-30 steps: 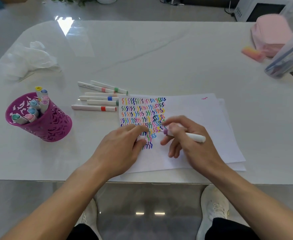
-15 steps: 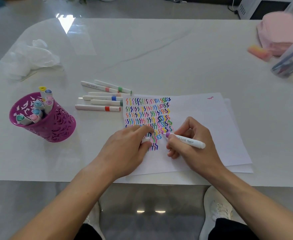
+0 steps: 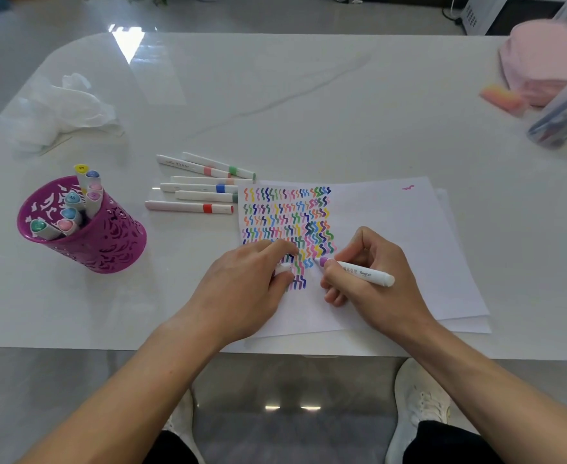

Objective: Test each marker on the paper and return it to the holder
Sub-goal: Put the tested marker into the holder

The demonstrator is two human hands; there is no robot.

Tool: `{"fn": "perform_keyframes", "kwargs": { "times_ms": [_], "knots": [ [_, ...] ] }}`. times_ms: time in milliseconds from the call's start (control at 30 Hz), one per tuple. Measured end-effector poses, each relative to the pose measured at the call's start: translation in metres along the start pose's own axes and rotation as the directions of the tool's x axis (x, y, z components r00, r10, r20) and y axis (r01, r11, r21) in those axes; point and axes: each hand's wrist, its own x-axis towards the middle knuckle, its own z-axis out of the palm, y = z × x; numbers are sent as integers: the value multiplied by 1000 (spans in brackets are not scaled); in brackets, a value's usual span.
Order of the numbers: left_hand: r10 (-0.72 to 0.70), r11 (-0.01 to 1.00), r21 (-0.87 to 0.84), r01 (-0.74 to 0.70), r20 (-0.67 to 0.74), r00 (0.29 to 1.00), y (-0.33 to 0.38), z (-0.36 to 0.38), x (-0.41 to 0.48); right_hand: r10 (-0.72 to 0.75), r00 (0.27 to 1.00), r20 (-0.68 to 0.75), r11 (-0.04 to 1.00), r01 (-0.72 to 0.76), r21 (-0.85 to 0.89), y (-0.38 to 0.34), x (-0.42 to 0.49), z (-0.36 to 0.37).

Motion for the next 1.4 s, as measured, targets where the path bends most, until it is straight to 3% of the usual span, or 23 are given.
{"fn": "perform_keyframes", "kwargs": {
  "times_ms": [600,867,1000,1233,1400],
  "knots": [
    [-15,1000,-21,15,12,1000,1,-1,0,32,999,-13,999,-32,-28,-1,1,0],
    [-14,999,-37,15,10,1000,0,-3,0,7,999,-47,974,4,226,-2,4,-6],
    [-28,998,-52,29,9,1000,0,-4,-1,-35,998,-46,965,45,258,-4,3,-6],
    [-159,963,-244,115,-166,973,5,-11,-2,-90,995,-50,961,100,256,-16,3,-8],
    [-251,850,-504,153,-133,959,5,-14,-1,-95,995,-23,946,97,309,-21,3,-11]
  ]
}}
